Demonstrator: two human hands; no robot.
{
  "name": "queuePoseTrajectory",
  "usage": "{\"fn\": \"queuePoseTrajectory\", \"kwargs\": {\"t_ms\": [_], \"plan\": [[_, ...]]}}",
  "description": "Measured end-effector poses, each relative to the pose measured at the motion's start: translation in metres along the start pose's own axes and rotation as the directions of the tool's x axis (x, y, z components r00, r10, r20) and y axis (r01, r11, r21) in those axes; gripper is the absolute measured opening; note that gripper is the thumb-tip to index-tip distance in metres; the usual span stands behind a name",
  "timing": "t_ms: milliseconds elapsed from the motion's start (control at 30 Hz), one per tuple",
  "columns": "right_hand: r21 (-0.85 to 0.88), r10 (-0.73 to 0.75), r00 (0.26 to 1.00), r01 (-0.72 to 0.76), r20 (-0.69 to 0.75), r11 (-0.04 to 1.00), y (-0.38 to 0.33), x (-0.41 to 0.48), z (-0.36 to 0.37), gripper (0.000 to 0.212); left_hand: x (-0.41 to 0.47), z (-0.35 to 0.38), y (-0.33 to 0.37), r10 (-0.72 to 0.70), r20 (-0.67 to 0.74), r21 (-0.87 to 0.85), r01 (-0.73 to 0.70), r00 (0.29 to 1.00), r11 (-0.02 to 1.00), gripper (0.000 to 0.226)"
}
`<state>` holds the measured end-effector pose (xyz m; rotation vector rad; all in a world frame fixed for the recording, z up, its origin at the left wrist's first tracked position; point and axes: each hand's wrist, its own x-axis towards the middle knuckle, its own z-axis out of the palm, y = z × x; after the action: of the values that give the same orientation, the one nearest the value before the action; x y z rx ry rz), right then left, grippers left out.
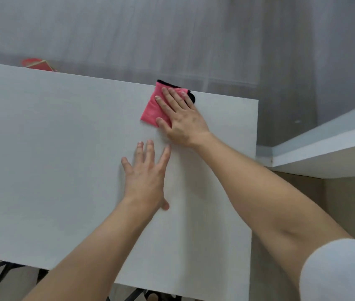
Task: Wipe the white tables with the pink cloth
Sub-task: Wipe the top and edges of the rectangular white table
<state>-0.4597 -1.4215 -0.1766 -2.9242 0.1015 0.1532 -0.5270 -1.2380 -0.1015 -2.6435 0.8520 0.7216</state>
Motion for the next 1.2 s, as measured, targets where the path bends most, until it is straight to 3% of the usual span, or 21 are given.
{"fn": "queuePoseTrajectory", "kwargs": {"t_ms": [100,200,267,367,467,567,667,733,833,933,1067,1200], "plan": [[0.051,0.186,0.979,-0.182,-0.087,0.982,0.072,-0.079,-0.003,0.073,0.008,-0.006,0.021,0.07,0.03,0.022,-0.071,0.997,0.997,0.17],[0.064,0.311,0.943,-0.305,-0.116,0.95,0.089,-0.153,0.0,0.072,0.013,-0.009,0.026,0.097,0.067,0.039,-0.1,0.993,0.994,0.174],[0.065,0.31,0.947,-0.305,-0.09,0.95,0.064,-0.19,0.007,0.073,0.014,-0.009,0.025,0.107,0.072,0.057,-0.111,0.992,0.992,0.176],[0.045,0.195,0.981,-0.194,-0.016,0.98,0.048,-0.222,0.011,0.073,0.015,-0.008,0.024,0.107,0.063,0.079,-0.112,0.992,0.991,0.176],[0.01,0.138,0.99,-0.138,-0.012,0.99,0.092,-0.179,-0.002,0.074,0.015,-0.008,0.025,0.11,0.07,0.077,-0.116,0.991,0.99,0.176],[-0.001,0.226,0.974,-0.226,-0.007,0.974,0.135,-0.112,-0.018,0.075,0.016,-0.007,0.025,0.104,0.063,0.069,-0.109,0.993,0.992,0.177],[0.046,0.238,0.968,-0.235,-0.074,0.971,0.126,-0.111,-0.012,0.074,0.015,-0.008,0.024,0.112,0.07,0.073,-0.117,0.991,0.991,0.178],[0.043,0.192,0.974,-0.188,-0.118,0.981,0.095,-0.155,0.0,0.073,0.014,-0.011,0.024,0.11,0.068,0.068,-0.115,0.992,0.991,0.178],[0.015,0.028,0.999,-0.028,-0.033,0.999,0.079,-0.215,0.01,0.073,0.014,-0.013,0.024,0.114,0.066,0.066,-0.118,0.991,0.991,0.18],[0.002,-0.056,0.998,0.056,0.021,0.998,0.114,-0.187,-0.002,0.073,0.015,-0.013,0.024,0.114,0.064,0.067,-0.118,0.991,0.991,0.18],[0.014,0.137,0.99,-0.138,0.028,0.99,0.142,-0.107,-0.02,0.072,0.015,-0.012,0.024,0.103,0.062,0.047,-0.106,0.993,0.993,0.18],[0.03,0.198,0.98,-0.197,-0.028,0.98,0.125,-0.111,-0.012,0.07,0.017,-0.007,0.022,0.107,0.049,0.043,-0.109,0.993,0.993,0.18]]}}
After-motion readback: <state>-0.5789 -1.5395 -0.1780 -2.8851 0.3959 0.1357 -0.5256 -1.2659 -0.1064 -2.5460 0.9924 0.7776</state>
